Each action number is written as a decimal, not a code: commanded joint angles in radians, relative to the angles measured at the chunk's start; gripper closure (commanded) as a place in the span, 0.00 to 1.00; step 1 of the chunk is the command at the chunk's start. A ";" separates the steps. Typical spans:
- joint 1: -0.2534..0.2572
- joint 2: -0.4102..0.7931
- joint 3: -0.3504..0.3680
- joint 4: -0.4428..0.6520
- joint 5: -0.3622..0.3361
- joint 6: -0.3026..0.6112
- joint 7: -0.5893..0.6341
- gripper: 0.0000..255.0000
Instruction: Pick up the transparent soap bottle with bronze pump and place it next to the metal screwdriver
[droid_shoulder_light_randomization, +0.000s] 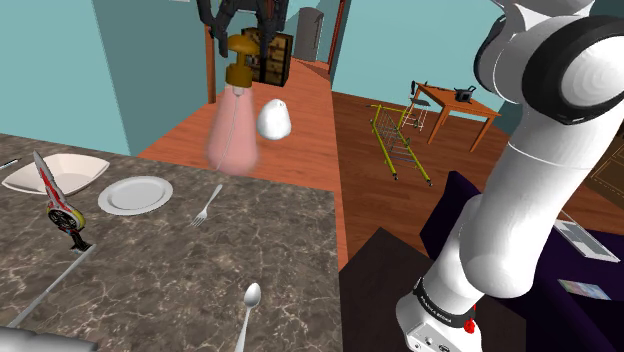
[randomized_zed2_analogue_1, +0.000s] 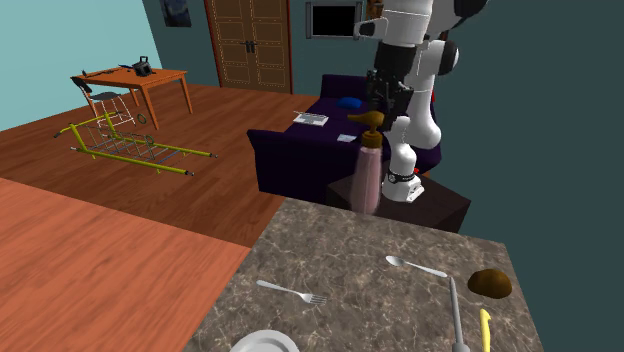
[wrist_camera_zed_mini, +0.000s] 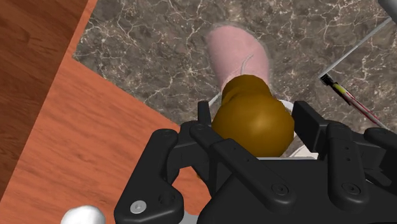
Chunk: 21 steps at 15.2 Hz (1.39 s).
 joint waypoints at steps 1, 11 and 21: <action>0.026 0.009 0.020 -0.022 -0.005 0.026 0.049 1.00; 0.171 0.139 0.106 -0.022 -0.068 0.116 0.277 1.00; 0.241 0.216 0.131 -0.069 -0.104 0.220 0.385 1.00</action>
